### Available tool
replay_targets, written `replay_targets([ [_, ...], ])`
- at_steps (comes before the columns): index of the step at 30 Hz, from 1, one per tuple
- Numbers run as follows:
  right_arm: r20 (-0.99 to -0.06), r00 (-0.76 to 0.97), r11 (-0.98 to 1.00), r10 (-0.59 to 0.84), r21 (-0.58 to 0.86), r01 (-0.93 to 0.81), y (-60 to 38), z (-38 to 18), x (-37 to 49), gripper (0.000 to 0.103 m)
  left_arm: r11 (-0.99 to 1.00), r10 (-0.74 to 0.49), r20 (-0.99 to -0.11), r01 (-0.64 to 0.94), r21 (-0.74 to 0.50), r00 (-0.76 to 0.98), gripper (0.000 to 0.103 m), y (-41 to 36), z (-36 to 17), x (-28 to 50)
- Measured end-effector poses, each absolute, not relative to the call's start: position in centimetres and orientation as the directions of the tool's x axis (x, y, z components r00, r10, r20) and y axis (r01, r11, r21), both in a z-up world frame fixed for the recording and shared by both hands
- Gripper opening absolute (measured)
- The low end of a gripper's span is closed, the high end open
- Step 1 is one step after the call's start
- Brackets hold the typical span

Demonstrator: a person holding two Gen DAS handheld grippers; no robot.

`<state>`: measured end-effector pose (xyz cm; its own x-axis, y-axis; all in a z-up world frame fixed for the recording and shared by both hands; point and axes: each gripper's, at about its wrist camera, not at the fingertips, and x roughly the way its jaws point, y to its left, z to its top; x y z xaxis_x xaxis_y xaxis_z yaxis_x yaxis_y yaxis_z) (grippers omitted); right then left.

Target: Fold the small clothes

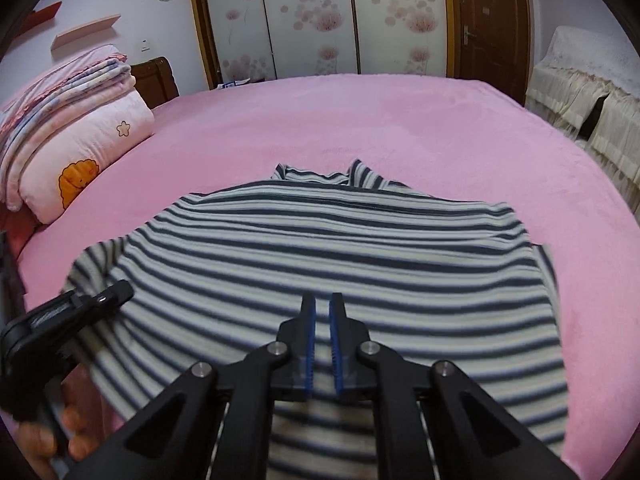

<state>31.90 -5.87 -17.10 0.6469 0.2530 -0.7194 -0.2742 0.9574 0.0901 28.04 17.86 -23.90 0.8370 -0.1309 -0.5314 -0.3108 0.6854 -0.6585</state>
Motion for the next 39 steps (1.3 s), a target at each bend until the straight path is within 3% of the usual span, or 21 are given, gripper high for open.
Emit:
replay_targets([
  [7,-0.825,0.501,0.943,0.261,0.106,-0.317,-4.1,-22.1,34.6,0.004,0.803,-0.112,-0.490,-0.212,-0.558,0.864,0.013,15.4,-19.0,27.8],
  [16,-0.766,0.533,0.932,0.361,0.273,-0.239,-10.4,-18.9,33.2,0.004,0.925,-0.137,-0.508,-0.074,-0.373,0.851,0.013,8.4,-13.4,31.4],
  [20,-0.725,0.617,0.947,0.305,0.300,-0.116,-17.6,-17.1,30.3,0.004,0.974,-0.206,-0.524,0.120,-0.193,0.826,0.013,0.2,-12.1,32.7],
  [23,-0.716,0.656,0.949,0.239,0.315,-0.001,-23.4,-16.4,28.2,0.004,0.953,-0.250,-0.598,0.304,-0.011,0.762,0.014,-6.7,-14.0,31.9],
  [26,-0.731,0.664,0.954,0.155,0.285,0.091,-27.5,-16.6,26.1,0.004,0.880,-0.240,-0.683,0.452,0.148,0.690,0.037,-12.2,-17.4,30.2],
  [30,-0.756,0.641,0.949,0.133,0.283,0.137,-29.8,-17.6,24.7,0.004,0.808,-0.197,-0.695,0.516,0.285,0.692,0.066,-15.2,-19.9,26.7],
  [33,-0.768,0.624,0.949,0.146,0.287,0.132,-30.2,-18.3,23.8,0.004,0.781,-0.219,-0.632,0.522,0.343,0.743,0.077,-15.4,-19.2,23.8],
  [39,-0.755,0.615,0.933,0.227,0.349,0.085,-29.7,-18.1,22.7,0.005,0.801,-0.188,-0.545,0.449,0.397,0.817,0.080,-13.2,-16.9,20.5],
])
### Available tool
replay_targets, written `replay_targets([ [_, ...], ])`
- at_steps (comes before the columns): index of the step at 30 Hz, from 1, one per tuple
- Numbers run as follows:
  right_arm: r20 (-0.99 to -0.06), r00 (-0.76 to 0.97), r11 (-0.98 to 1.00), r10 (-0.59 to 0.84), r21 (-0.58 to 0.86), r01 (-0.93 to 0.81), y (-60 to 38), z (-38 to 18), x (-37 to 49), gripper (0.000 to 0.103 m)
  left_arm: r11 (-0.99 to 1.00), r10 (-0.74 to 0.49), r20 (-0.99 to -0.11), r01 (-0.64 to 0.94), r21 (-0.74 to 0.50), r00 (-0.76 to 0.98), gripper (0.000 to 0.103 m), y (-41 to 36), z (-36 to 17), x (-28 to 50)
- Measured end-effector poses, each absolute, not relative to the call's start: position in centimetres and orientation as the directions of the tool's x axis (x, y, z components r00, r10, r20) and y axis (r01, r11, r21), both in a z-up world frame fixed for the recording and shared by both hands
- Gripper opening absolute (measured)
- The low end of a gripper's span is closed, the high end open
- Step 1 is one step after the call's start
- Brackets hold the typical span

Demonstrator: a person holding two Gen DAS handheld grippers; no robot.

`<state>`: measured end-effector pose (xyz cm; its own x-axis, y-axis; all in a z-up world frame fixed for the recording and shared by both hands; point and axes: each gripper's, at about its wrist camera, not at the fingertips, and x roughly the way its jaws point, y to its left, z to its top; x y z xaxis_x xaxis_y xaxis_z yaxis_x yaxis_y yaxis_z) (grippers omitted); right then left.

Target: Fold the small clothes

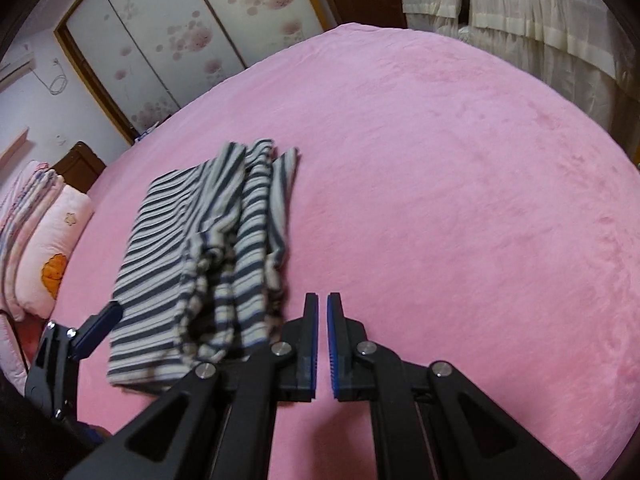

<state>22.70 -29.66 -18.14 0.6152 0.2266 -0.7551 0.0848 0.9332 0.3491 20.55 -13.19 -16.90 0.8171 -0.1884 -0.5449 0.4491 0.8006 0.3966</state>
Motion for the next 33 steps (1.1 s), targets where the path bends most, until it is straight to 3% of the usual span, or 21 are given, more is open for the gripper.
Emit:
replay_targets([
  [2,-0.742,0.615,0.924,0.266,0.379,0.057,-29.0,-17.6,22.5,0.005,0.827,-0.163,-0.543,0.414,0.381,0.824,0.080,-12.3,-16.2,20.0],
  [4,-0.728,0.611,0.911,0.312,0.411,0.025,-28.3,-17.2,22.4,0.012,0.869,-0.123,-0.558,0.360,0.338,0.821,0.080,-9.7,-15.9,20.2],
  [6,-0.714,0.610,0.902,0.343,0.431,-0.003,-27.6,-16.9,22.1,0.029,0.911,-0.093,-0.584,0.306,0.277,0.806,0.080,-7.0,-16.1,20.2],
  [7,-0.706,0.611,0.898,0.359,0.439,-0.020,-27.2,-16.7,21.9,0.032,0.925,-0.085,-0.598,0.287,0.251,0.797,0.080,-6.2,-16.4,21.2],
  [11,-0.706,0.582,0.886,0.403,0.462,-0.053,-25.9,-17.0,21.5,0.033,0.979,-0.062,-0.682,0.179,0.102,0.729,0.080,-1.6,-18.1,22.1],
  [19,-0.734,0.500,0.856,0.459,0.517,-0.026,-24.9,-19.6,22.5,0.040,0.972,-0.212,-0.712,0.068,-0.225,0.670,0.080,3.7,-19.7,23.2],
  [22,-0.713,0.488,0.816,0.504,0.579,0.002,-25.1,-20.6,23.5,0.040,0.949,-0.267,-0.715,0.045,-0.313,0.646,0.080,4.5,-20.5,23.7],
  [23,-0.704,0.491,0.807,0.513,0.590,0.001,-25.1,-20.7,23.6,0.032,0.936,-0.290,-0.714,0.032,-0.351,0.638,0.080,4.9,-20.7,23.8],
  [24,-0.696,0.498,0.804,0.517,0.594,-0.005,-25.1,-20.5,23.7,0.007,0.925,-0.306,-0.711,0.021,-0.379,0.633,0.080,5.2,-20.8,23.9],
  [31,-0.658,0.639,0.882,0.398,0.465,-0.071,-25.4,-16.0,20.8,0.008,0.894,-0.352,-0.699,0.001,-0.448,0.623,0.080,5.5,-21.7,25.2],
  [33,-0.688,0.623,0.894,0.373,0.446,-0.042,-25.7,-16.6,20.4,0.008,0.890,-0.362,-0.703,0.004,-0.455,0.612,0.080,5.5,-22.0,25.0],
])
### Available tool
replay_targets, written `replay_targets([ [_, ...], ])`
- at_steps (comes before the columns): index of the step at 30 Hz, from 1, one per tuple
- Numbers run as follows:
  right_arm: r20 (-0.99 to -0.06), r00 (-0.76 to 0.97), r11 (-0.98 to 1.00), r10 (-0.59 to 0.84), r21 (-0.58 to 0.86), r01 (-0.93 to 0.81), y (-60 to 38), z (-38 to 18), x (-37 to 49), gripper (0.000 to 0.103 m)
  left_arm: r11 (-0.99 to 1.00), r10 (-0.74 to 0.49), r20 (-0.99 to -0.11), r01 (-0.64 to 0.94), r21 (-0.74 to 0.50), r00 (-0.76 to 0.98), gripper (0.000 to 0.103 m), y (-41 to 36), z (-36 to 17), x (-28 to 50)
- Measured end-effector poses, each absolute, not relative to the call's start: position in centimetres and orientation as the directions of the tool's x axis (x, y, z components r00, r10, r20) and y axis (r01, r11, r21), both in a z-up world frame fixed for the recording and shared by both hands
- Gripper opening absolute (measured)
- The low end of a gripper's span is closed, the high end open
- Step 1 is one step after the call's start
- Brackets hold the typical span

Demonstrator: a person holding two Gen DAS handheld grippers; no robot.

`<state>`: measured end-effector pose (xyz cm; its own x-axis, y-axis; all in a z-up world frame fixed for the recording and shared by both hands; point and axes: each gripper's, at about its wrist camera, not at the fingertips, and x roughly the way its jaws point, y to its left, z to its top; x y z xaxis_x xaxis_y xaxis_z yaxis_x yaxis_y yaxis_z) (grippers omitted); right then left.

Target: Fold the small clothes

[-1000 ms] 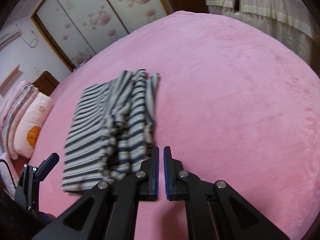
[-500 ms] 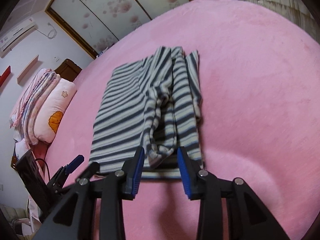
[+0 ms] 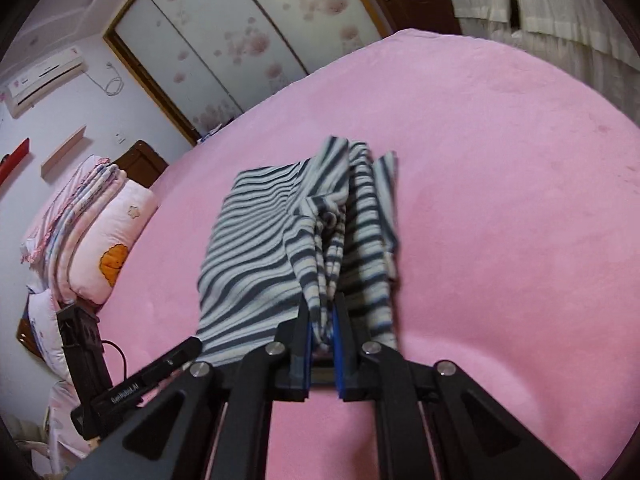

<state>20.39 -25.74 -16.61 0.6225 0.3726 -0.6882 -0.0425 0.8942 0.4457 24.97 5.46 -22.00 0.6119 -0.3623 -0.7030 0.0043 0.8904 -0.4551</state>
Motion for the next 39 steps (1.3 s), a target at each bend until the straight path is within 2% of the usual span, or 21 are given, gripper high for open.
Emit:
replay_targets([
  [5,-0.784,0.511,0.893,0.353,0.445,0.065,-26.5,-21.2,20.4,0.010,0.888,-0.389,-0.720,0.025,-0.460,0.575,0.080,4.9,-22.6,24.4],
  [7,-0.798,0.504,0.898,0.330,0.430,0.093,-26.8,-21.3,20.2,0.017,0.887,-0.401,-0.723,0.041,-0.460,0.562,0.080,4.6,-22.6,24.2],
  [8,-0.799,0.507,0.898,0.323,0.428,0.103,-27.0,-21.1,20.2,0.027,0.885,-0.413,-0.725,0.053,-0.463,0.551,0.079,4.6,-22.5,24.3],
  [9,-0.794,0.520,0.896,0.316,0.430,0.111,-27.3,-20.5,20.1,0.031,0.884,-0.420,-0.727,0.061,-0.464,0.543,0.078,4.5,-22.4,24.6],
  [13,-0.758,0.570,0.896,0.317,0.437,0.083,-28.4,-17.7,20.6,0.031,0.878,-0.438,-0.714,0.088,-0.471,0.546,0.078,4.5,-21.0,25.1],
  [18,-0.717,0.575,0.877,0.394,0.481,0.000,-28.7,-15.3,25.5,0.031,0.869,-0.452,-0.694,0.101,-0.485,0.560,0.078,5.4,-19.3,28.9],
  [25,-0.715,0.526,0.848,0.459,0.530,-0.019,-28.6,-17.2,35.8,0.031,0.873,-0.446,-0.710,0.089,-0.480,0.545,0.079,5.5,-19.5,37.5],
  [32,-0.717,0.475,0.825,0.510,0.563,-0.037,-27.9,-19.1,40.8,0.031,0.849,-0.467,-0.702,0.049,-0.527,0.539,0.079,6.0,-20.5,43.4],
  [39,-0.752,0.459,0.870,0.473,0.480,-0.112,-25.5,-19.0,42.9,0.031,0.858,-0.448,-0.716,0.032,-0.513,0.535,0.079,5.1,-21.3,46.1],
])
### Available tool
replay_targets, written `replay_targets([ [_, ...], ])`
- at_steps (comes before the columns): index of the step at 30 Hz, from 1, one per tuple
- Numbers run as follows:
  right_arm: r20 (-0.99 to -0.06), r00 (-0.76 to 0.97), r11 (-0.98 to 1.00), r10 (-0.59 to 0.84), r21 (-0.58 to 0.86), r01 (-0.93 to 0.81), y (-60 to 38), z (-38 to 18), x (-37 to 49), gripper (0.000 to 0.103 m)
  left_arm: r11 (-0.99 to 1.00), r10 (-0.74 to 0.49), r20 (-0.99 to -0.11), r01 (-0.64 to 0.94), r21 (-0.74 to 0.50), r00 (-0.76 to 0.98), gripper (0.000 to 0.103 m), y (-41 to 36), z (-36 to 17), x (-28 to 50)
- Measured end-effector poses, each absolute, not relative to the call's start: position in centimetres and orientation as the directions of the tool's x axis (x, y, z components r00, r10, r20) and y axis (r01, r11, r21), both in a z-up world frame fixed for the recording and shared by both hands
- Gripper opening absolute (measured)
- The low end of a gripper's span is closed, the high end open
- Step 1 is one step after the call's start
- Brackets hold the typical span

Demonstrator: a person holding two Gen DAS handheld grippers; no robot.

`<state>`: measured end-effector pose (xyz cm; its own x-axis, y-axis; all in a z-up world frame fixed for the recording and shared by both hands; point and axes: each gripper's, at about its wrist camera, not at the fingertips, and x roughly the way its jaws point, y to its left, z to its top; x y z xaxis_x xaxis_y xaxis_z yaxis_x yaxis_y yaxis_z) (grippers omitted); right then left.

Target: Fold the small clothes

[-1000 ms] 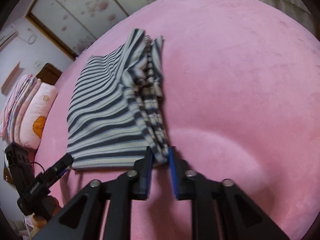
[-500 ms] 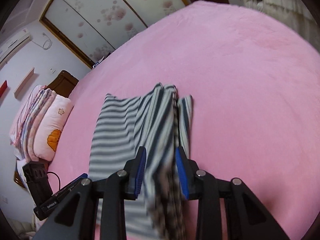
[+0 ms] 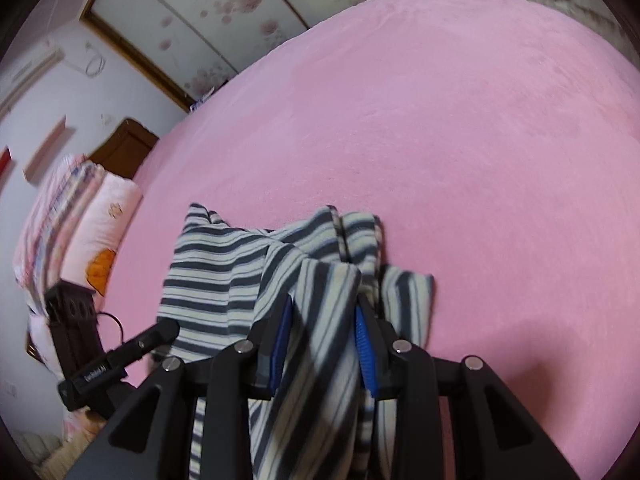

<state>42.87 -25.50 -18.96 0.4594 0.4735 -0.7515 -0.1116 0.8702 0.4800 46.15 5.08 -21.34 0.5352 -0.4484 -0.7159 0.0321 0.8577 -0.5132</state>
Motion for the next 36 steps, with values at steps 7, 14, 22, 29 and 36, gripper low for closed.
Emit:
replay_targets([
  [7,-0.785,0.484,0.922,0.386,0.343,-0.180,-24.1,-18.7,42.8,0.009,0.879,-0.423,-0.730,0.046,-0.475,0.537,0.078,3.9,-21.2,47.2],
  [14,-0.781,0.528,0.935,0.334,0.347,-0.079,-27.2,-20.1,42.1,0.013,0.904,-0.381,-0.762,0.037,-0.426,0.523,0.079,3.0,-22.4,48.1],
  [22,-0.722,0.612,0.916,0.324,0.400,-0.012,-28.8,-18.1,40.7,0.032,0.916,-0.355,-0.765,0.036,-0.400,0.536,0.080,2.3,-21.7,47.9],
  [29,-0.668,0.629,0.916,0.398,0.323,-0.237,-24.1,-14.3,37.1,0.031,0.890,-0.409,-0.658,0.117,-0.441,0.632,0.080,1.1,-17.4,44.7],
  [36,-0.754,0.542,0.926,0.371,0.262,-0.271,-21.2,-17.4,36.6,0.026,0.891,-0.445,-0.713,0.187,-0.413,0.542,0.080,-2.7,-20.1,44.7],
])
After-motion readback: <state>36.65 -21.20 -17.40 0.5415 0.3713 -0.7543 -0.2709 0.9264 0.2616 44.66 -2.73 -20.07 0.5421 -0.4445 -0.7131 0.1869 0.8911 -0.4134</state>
